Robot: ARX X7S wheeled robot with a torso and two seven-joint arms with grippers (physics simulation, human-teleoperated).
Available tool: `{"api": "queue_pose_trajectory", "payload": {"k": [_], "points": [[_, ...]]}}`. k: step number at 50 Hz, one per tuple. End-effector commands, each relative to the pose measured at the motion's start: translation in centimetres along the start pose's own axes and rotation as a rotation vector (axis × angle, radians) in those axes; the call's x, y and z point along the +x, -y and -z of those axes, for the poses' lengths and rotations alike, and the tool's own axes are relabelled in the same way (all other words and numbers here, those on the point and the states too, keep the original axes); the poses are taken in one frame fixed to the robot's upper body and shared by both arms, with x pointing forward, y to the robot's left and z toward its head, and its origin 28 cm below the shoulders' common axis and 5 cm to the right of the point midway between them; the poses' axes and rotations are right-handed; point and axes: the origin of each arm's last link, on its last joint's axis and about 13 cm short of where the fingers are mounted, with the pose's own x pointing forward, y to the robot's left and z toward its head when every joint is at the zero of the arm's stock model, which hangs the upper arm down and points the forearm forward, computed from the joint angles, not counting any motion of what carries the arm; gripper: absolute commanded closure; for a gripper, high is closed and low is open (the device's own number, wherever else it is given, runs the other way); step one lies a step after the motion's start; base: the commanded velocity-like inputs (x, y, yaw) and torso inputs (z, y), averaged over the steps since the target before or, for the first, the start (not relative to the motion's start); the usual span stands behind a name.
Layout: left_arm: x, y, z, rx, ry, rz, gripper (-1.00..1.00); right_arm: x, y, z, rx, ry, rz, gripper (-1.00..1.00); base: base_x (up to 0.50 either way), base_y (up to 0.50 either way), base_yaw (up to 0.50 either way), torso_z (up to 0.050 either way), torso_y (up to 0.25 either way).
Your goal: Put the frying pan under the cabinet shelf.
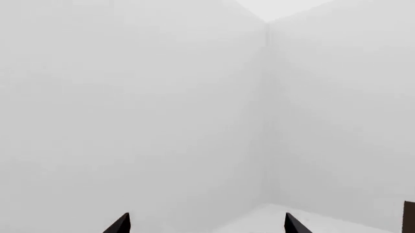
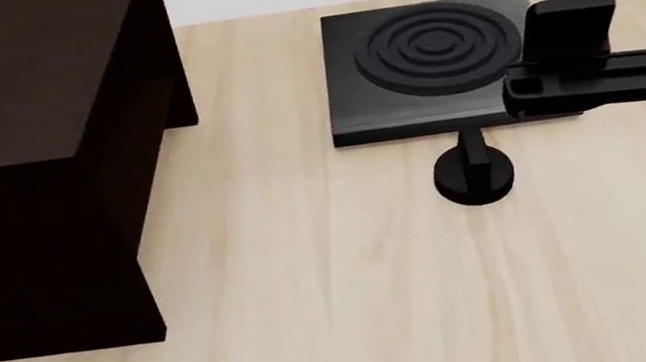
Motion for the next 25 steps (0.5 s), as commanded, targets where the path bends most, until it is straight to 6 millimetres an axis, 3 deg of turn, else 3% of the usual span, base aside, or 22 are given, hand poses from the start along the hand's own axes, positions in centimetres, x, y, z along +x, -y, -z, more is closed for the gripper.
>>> {"api": "queue_pose_trajectory", "payload": {"k": [1,7,25], "points": [[-2.1,-5.2,0.3,0.038,0.003,-0.167,-1.0,-0.1,0.0,-0.4,0.01,0.021,-0.015,-1.0,0.0,0.0,0.0,0.0,0.0],[-1.8,-4.8,1.5,0.018,-0.012,-0.179,-1.0,-0.1,0.1,-0.5,0.016,0.018,-0.003,-1.0,0.0,0.0,0.0,0.0,0.0],[-1.5,-3.4,2.3,0.016,-0.025,-0.15,-1.0,-0.2,0.4,-0.4,0.029,0.011,-0.003,-1.0,0.02,0.0,0.0,0.0,0.0]]}}
